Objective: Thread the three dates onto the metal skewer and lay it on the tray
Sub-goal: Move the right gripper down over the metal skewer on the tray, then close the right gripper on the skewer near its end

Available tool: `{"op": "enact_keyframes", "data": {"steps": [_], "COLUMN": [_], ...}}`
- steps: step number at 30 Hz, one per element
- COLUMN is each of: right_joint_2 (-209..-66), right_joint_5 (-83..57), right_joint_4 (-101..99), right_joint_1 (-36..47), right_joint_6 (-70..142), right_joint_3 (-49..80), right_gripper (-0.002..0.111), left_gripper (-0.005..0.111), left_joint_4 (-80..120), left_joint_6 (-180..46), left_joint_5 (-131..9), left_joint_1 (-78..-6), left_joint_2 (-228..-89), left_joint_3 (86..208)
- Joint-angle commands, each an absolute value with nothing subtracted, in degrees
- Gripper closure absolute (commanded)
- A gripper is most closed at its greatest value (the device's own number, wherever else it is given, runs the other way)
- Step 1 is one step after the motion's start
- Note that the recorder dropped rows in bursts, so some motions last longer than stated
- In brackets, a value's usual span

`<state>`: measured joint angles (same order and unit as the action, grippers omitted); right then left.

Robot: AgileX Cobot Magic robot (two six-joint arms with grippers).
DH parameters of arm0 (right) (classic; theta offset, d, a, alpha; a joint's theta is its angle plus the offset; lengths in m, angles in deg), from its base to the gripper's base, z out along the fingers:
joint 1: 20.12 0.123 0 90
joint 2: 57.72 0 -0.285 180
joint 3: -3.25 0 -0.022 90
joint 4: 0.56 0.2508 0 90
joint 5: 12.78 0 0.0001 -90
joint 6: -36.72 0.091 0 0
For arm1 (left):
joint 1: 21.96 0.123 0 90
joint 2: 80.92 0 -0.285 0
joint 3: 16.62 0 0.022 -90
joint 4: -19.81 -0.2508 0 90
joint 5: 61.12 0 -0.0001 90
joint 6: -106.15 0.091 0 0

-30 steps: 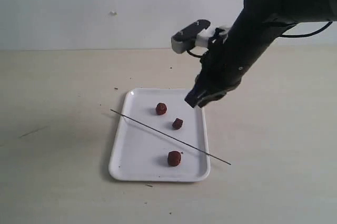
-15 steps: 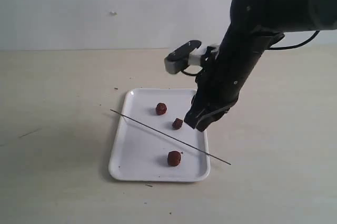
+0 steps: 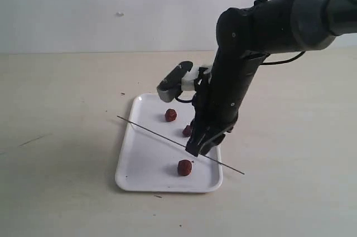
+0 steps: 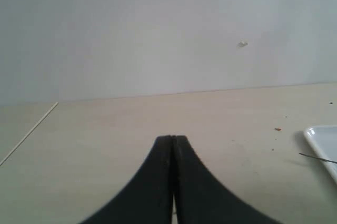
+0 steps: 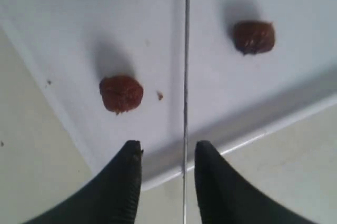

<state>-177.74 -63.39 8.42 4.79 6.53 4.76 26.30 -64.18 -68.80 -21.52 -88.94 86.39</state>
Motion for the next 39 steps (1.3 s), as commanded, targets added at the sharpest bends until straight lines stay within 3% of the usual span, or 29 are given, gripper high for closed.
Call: {"op": "enact_keyframes", "data": {"steps": [1,6,39], "right_joint_2": [-179.6,-180.2,-184.5], "right_joint_5": [-67.3,-66.5,-61.9], "right_joint_4": [7.2,6.9,4.3], "right_joint_1": [4.8,4.8,5.9], "right_joint_6": [8.3,6.3,4.8], "right_joint_3": [4.6,4.6,4.6], "right_gripper": [0.072,0.066,0.066], "left_gripper": [0.107,0.107,0.107], "left_joint_4": [26.4,26.4,26.4], "left_joint_6": [-64.4,-64.4,-64.4], "left_joint_5": [-68.7,-68.7,-68.7], "left_joint_1": [-21.2,-21.2,-21.2], "left_joint_2": [-88.7,-88.7,-88.7], "left_joint_3": [86.2,86.2,86.2]}}
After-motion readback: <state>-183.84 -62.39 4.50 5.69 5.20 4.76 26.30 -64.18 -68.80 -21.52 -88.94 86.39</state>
